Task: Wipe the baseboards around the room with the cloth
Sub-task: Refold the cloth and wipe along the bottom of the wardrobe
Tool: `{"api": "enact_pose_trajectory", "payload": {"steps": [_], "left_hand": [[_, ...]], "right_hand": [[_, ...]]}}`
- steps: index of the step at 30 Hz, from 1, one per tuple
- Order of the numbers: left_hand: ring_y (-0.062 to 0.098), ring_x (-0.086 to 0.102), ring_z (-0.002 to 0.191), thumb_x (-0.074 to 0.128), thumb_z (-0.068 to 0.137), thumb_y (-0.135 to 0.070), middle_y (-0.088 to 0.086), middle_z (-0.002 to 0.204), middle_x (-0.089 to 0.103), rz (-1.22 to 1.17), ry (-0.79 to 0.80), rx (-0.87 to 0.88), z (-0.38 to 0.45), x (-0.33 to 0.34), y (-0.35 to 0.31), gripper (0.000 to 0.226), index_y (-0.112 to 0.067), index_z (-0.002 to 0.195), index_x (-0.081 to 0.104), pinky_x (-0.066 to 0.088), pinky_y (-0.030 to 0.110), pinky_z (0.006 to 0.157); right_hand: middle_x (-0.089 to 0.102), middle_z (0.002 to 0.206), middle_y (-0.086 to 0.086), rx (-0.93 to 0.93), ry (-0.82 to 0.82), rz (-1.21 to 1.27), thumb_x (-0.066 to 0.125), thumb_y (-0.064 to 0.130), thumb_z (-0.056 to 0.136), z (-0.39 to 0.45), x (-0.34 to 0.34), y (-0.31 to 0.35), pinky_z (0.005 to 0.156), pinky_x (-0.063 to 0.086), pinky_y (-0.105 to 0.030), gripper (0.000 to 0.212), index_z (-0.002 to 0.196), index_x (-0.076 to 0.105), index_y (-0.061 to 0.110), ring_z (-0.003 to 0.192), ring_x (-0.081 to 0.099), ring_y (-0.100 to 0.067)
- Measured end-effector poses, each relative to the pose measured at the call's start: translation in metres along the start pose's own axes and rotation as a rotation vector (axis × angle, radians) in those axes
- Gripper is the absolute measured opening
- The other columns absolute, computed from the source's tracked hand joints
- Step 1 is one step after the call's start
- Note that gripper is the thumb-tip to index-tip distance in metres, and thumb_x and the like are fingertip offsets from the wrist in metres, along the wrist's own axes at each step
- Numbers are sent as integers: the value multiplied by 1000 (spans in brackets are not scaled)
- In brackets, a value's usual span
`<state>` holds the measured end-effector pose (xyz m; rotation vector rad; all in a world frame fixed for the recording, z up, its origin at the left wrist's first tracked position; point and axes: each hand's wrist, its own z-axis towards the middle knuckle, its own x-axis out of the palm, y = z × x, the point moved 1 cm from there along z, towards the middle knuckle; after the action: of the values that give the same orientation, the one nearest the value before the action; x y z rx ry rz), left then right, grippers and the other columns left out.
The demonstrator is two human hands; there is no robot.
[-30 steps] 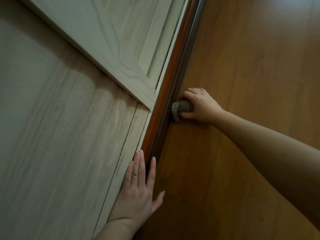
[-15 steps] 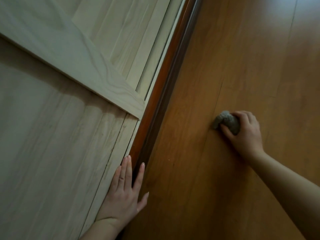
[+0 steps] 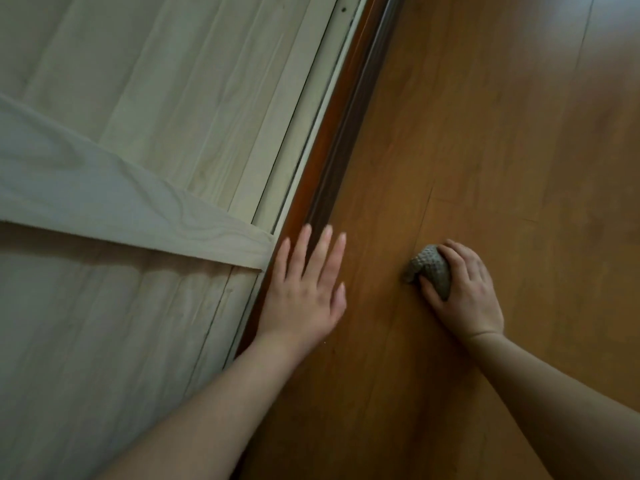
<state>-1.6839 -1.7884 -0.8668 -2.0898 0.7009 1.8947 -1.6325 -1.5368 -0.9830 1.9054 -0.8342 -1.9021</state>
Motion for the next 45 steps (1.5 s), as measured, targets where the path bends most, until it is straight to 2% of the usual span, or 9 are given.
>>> {"api": "enact_pose_trajectory", "payload": {"steps": [3,6,10,14,18,22,25,33,45], "left_hand": [[34,6,153,20,100,-48,12,166,12,40,-31,-85,72,-13,12,68,-18,158,0,3,50,122],[29,-6,154,13,102,-47,15,166,-3,90,30,-138,116,-11,30,69,-14,155,-16,-6,44,122],[27,-9,153,15,103,-44,17,166,-9,134,71,-134,145,-11,47,71,-7,153,-19,1,42,126],[26,-7,154,17,104,-45,16,166,-9,79,87,-186,151,-9,56,72,-5,155,-13,4,40,126],[25,-9,153,15,103,-50,16,165,-11,75,55,-185,149,0,58,75,-5,154,-15,-2,38,124],[22,-11,153,16,103,-50,13,166,-13,-9,13,-195,150,4,56,74,-8,154,-17,-2,37,124],[21,-12,153,17,103,-50,11,166,-13,-38,-9,-186,150,7,56,73,-9,155,-17,-3,36,124],[21,-12,153,18,103,-43,9,166,-14,-87,-7,-186,150,6,55,70,-12,155,-16,1,37,125],[20,-10,154,11,103,-41,7,167,-12,-87,22,-196,150,5,53,65,-13,157,-12,5,39,126]], "right_hand": [[47,146,-12,6,12,-8,65,41,87,0,-1,1,118,30,-48,64,140,48,10,139,39,-31],[50,144,-13,9,14,-18,70,36,86,0,-2,2,117,31,-48,63,139,50,9,138,41,-31],[52,142,-13,-1,16,-17,73,34,85,1,-2,2,116,33,-50,63,138,51,8,138,43,-32],[53,141,-14,2,21,-7,73,34,84,1,-2,1,114,35,-53,64,138,52,8,137,44,-33],[53,142,-12,-7,20,-20,71,38,85,0,0,-1,115,33,-48,65,140,50,10,138,43,-31],[53,142,-11,-21,0,-16,57,50,93,0,2,-4,115,33,-47,61,140,47,13,138,43,-30],[52,142,-11,-31,-8,-21,51,52,90,0,4,-4,115,35,-48,63,140,45,14,138,43,-30],[52,142,-12,-20,-9,-25,50,52,89,-1,3,-4,115,31,-44,65,141,46,13,138,42,-29],[53,141,-15,-18,9,-42,50,50,89,0,3,-1,111,39,-53,65,139,48,8,137,44,-34]]}}
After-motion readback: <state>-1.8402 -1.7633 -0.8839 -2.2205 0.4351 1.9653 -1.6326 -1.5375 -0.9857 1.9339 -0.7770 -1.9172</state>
